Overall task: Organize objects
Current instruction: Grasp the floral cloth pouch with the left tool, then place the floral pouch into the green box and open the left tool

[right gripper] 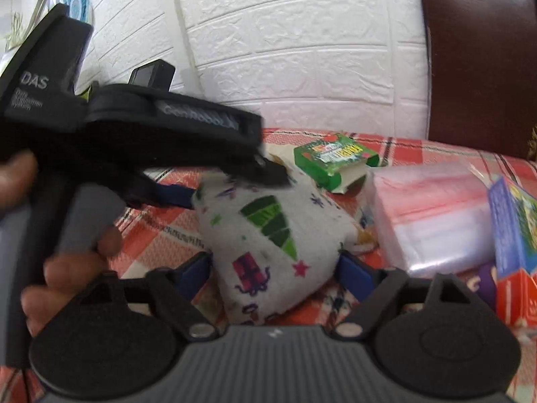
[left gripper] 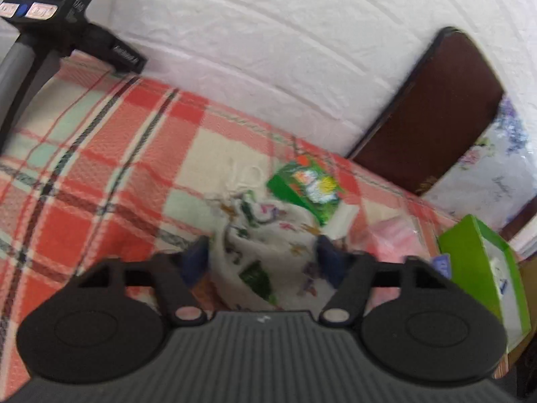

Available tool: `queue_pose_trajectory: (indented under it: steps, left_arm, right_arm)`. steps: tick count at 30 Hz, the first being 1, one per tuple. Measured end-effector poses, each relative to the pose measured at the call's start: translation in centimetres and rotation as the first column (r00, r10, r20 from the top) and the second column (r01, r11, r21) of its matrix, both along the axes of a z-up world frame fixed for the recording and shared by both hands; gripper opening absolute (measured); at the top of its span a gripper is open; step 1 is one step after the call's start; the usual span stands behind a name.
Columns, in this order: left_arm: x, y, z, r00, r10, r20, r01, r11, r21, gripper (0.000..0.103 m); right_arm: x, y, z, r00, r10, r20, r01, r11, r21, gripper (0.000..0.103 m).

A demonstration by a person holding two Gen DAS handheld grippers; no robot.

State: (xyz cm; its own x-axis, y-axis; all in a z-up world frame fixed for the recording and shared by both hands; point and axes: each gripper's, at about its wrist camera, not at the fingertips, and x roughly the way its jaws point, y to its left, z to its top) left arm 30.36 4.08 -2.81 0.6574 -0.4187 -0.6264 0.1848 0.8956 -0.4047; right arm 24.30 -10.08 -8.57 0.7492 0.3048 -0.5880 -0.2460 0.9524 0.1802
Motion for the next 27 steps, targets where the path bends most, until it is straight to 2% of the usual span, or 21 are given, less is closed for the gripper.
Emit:
queue_pose_trajectory:
  steps: [2, 5, 11, 17, 20, 22, 25, 27]
  left_arm:
    - [-1.6, 0.0, 0.4, 1.000, 0.008, 0.029, -0.008, 1.000, 0.012, 0.050]
    - [-4.8, 0.4, 1.2, 0.998, 0.035, 0.049, -0.036, 0.999, 0.033, 0.049]
    - [-13.2, 1.5, 0.8, 0.999, 0.028, 0.041, -0.029, 0.999, 0.028, 0.049]
    - [-18.8, -0.8, 1.3, 0.998, -0.029, 0.054, 0.023, 0.995, 0.098, 0.048]
    - [-19.2, -3.4, 2.8, 0.992, -0.100, 0.078, 0.093, 0.992, 0.086, 0.047]
    - [-18.9, -6.2, 4.5, 0.981, -0.153, 0.119, 0.143, 0.986, 0.091, 0.047]
    - [-18.0, -11.1, 7.2, 0.943, -0.266, 0.199, 0.251, 0.963, 0.096, 0.047]
    - [-16.9, -14.7, 8.8, 0.911, -0.335, 0.241, 0.323, 0.942, 0.088, 0.047]
  right_arm:
    - [-0.3, 0.0, 0.0, 1.000, 0.013, 0.018, -0.013, 1.000, -0.002, 0.063]
    - [-1.8, 0.3, 0.2, 0.997, 0.064, 0.030, -0.064, 0.998, -0.015, 0.054]
    - [-9.3, 1.2, 0.1, 0.987, 0.157, 0.028, -0.156, 0.987, -0.047, 0.054]
    - [-16.1, -0.3, 0.3, 0.984, 0.179, 0.006, -0.179, 0.984, -0.027, 0.053]
    - [-17.9, -2.3, 1.1, 0.992, 0.122, 0.017, -0.122, 0.992, 0.013, 0.046]
    - [-18.7, -4.2, 2.2, 0.997, 0.050, 0.066, -0.051, 0.999, 0.011, 0.046]
    - [-19.5, -8.2, 4.1, 0.985, -0.077, 0.153, 0.075, 0.997, 0.021, 0.046]
    - [-19.7, -11.3, 5.4, 0.963, -0.163, 0.214, 0.164, 0.986, 0.016, 0.046]
